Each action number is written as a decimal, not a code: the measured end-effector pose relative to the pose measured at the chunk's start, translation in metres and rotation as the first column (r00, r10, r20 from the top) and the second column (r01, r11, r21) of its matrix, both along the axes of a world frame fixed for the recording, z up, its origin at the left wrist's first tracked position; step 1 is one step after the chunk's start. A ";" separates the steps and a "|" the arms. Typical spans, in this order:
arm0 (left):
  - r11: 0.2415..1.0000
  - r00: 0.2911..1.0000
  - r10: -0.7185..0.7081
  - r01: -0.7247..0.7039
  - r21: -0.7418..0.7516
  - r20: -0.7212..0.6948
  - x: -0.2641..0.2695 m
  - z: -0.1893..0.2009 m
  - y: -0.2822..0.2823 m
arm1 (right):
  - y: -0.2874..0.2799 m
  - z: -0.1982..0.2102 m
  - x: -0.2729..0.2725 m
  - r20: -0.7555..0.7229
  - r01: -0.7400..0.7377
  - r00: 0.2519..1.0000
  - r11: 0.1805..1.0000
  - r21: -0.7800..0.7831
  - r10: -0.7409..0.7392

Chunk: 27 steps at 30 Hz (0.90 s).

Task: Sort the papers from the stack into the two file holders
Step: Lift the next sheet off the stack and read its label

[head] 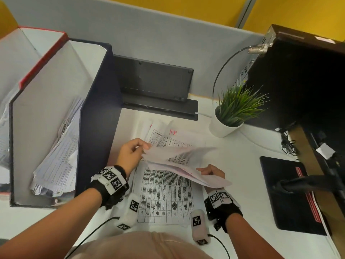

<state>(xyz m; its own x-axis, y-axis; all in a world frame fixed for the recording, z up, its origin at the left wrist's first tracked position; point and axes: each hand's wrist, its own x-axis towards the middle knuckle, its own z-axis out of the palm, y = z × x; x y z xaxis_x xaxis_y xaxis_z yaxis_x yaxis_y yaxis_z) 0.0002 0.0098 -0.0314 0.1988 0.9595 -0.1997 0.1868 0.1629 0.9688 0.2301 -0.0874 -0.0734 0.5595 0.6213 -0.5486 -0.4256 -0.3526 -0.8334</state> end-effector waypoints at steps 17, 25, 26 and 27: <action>0.996 0.991 0.051 -0.040 -0.084 0.124 0.001 0.010 0.004 | 0.011 0.014 -0.010 0.533 -0.258 0.802 0.961 -0.099 0.270; 0.976 0.972 -0.183 0.197 0.088 -0.144 0.013 0.024 -0.010 | 0.022 0.043 -0.026 0.509 -0.101 0.861 0.982 0.161 0.005; 0.975 0.979 -0.163 0.179 0.130 -0.125 0.014 0.028 -0.009 | 0.024 0.052 -0.027 0.510 -0.097 0.860 0.972 0.212 -0.025; 0.971 0.986 -0.139 0.155 0.181 -0.095 0.015 0.035 -0.008 | 0.027 0.062 -0.028 0.507 -0.096 0.860 0.958 0.270 -0.056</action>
